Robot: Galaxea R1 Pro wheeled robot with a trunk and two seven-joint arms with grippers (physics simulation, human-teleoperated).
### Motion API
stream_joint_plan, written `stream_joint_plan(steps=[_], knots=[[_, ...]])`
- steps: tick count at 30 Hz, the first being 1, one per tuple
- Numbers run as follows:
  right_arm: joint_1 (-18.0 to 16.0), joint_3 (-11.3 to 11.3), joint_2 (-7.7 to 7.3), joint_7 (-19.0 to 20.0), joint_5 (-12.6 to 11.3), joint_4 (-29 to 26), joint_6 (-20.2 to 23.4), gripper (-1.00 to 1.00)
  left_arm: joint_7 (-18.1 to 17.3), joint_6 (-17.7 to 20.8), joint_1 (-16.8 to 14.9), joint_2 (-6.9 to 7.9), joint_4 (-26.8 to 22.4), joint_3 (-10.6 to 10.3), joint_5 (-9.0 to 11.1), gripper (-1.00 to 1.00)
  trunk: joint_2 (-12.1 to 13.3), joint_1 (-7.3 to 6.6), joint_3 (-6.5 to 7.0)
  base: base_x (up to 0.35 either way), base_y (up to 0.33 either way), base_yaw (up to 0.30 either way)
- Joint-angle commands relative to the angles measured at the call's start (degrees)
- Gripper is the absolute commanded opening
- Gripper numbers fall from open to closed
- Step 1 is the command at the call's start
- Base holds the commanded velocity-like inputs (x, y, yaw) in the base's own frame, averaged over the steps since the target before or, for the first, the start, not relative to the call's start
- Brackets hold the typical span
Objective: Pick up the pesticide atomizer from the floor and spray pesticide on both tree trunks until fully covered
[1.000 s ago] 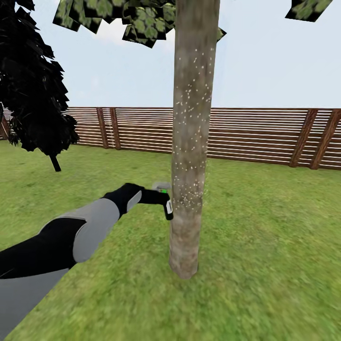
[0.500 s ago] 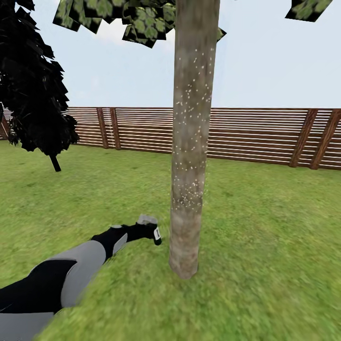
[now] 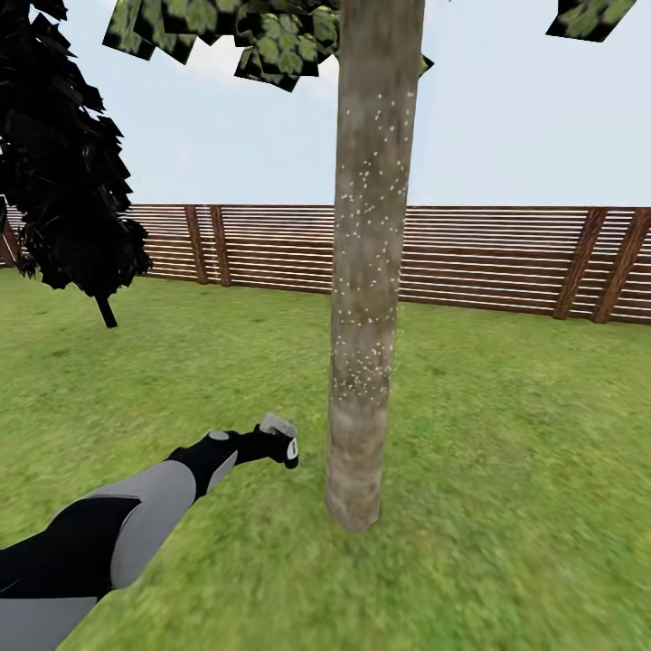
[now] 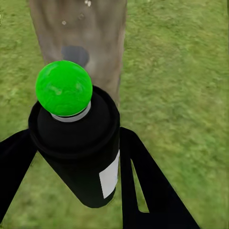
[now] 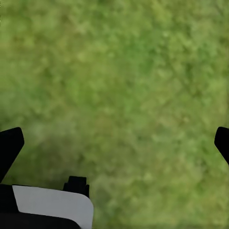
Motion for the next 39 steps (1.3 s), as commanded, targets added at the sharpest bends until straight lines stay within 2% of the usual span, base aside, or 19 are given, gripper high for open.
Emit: stream_joint_plan(steps=[1, 9, 24, 39], knots=[[0.0, 0.0, -0.01, 0.0, 0.0, 0.0, 0.0, 1.00, 0.2, -0.4, 0.0, -0.01, 0.0, 0.1, -0.4, -1.00, 0.0, 0.00, 0.00, 0.000, 0.183, 0.000], [0.0, 0.0, 0.07, 0.0, 0.0, 0.0, 0.0, 1.00, 0.2, -0.2, 0.0, -0.10, 0.1, 0.1, -0.6, -1.00, 0.0, 0.00, 0.04, 0.004, 0.326, -0.051], [0.2, 0.1, 0.21, 0.0, 0.0, 0.0, 0.0, 1.00, 0.2, -0.2, 0.0, -1.06, 0.2, 0.1, -0.6, -1.00, 0.0, 0.00, 0.46, 0.184, 0.344, -0.271], [0.2, 0.1, 0.25, 0.0, 0.0, 0.0, 0.0, 1.00, 0.3, -0.3, 0.4, -1.34, 0.1, 0.1, -0.6, -1.00, 0.0, 0.00, -0.22, 0.078, 0.168, -0.014]])
